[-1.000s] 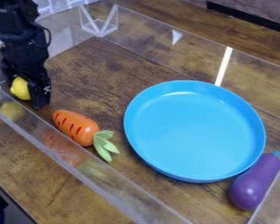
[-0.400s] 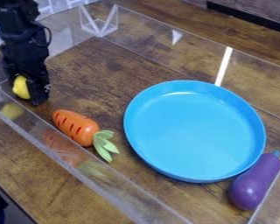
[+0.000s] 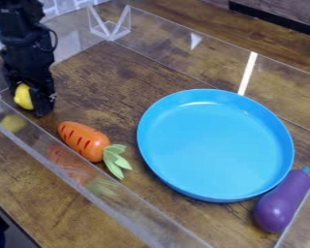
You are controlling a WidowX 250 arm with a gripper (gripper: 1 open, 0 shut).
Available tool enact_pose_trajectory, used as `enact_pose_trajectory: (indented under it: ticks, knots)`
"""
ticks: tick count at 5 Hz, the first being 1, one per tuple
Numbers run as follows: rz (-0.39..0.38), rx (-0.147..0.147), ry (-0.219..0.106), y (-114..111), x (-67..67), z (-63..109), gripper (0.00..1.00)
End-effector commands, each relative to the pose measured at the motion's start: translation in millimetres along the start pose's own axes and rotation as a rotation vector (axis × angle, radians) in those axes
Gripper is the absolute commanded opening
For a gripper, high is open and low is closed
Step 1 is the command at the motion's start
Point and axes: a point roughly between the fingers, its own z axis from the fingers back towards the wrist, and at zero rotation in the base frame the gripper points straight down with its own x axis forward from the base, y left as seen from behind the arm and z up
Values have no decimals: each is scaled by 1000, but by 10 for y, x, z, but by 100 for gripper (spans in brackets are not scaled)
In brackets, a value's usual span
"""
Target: Put the lemon on the blue tray
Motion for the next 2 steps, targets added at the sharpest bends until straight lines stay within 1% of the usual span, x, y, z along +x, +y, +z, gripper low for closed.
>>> enact_pose_trajectory:
  ticks: [1, 2]
  knots:
    - [-30, 14, -18, -42, 100, 79, 0]
    - [-38, 14, -15, -74, 116, 100, 0]
